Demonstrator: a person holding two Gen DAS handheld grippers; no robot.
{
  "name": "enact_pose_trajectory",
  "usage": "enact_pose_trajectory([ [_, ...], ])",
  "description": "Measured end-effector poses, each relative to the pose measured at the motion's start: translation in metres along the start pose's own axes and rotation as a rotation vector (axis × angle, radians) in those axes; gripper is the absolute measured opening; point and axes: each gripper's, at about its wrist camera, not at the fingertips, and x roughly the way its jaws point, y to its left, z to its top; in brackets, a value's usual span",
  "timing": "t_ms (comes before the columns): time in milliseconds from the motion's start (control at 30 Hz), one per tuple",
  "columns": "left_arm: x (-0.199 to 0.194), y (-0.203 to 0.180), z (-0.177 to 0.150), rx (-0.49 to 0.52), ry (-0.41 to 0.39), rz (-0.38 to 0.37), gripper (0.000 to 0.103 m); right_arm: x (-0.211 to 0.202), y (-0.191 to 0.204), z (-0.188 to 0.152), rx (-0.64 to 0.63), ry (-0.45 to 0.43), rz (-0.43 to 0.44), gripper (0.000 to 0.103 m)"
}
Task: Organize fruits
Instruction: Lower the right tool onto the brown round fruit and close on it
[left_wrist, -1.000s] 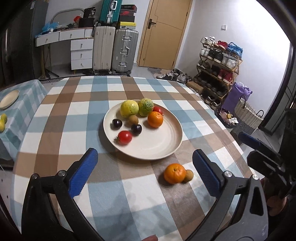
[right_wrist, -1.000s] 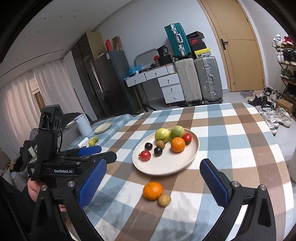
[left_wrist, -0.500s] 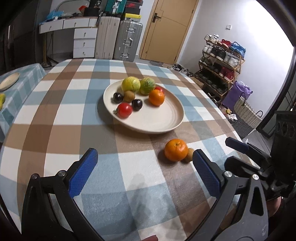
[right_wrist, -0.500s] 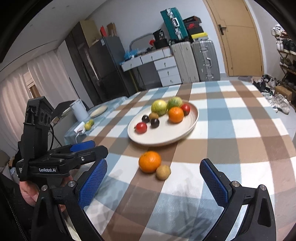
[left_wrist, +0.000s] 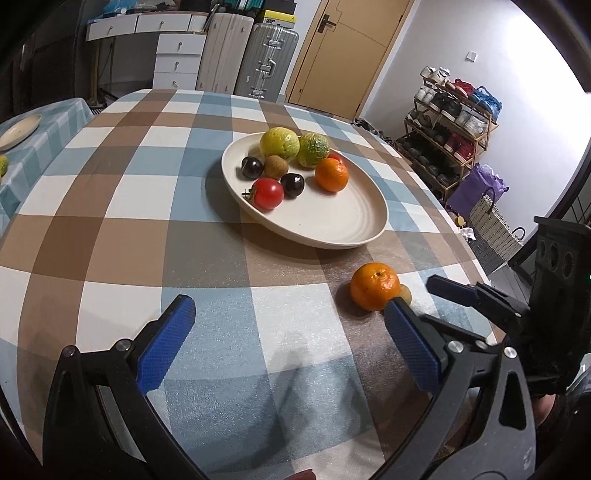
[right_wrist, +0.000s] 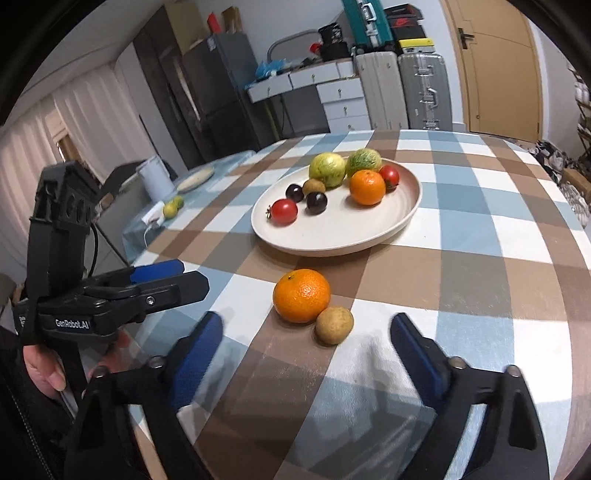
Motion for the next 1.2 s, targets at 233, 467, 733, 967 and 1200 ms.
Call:
enact_pose_trajectory([
  [233, 0.004, 0.005, 0.001, -0.017, 0.011, -0.008, 0.102, 0.014, 0.0, 0.003, -0.024, 0.051, -0.025, 0.067],
  [467, 0.009, 0.004, 0.005, -0.018, 0.016, -0.005, 0.102, 0.025, -0.001, 0.001, -0.054, 0.103, -0.051, 0.05],
  [733, 0.011, -0.001, 0.008, -0.013, 0.022, 0.009, 0.102, 0.027, -0.005, 0.0, -0.055, 0.12, -0.08, 0.03],
  [967, 0.01, -0.009, 0.012, 0.008, 0.016, 0.038, 0.102, 0.013, -0.011, -0.002, -0.04, 0.075, -0.065, 0.026],
  [1200, 0.016, -0.026, 0.016, 0.05, 0.026, 0.033, 0.102, -0.004, -0.024, -0.007, 0.007, 0.031, -0.026, 0.026],
])
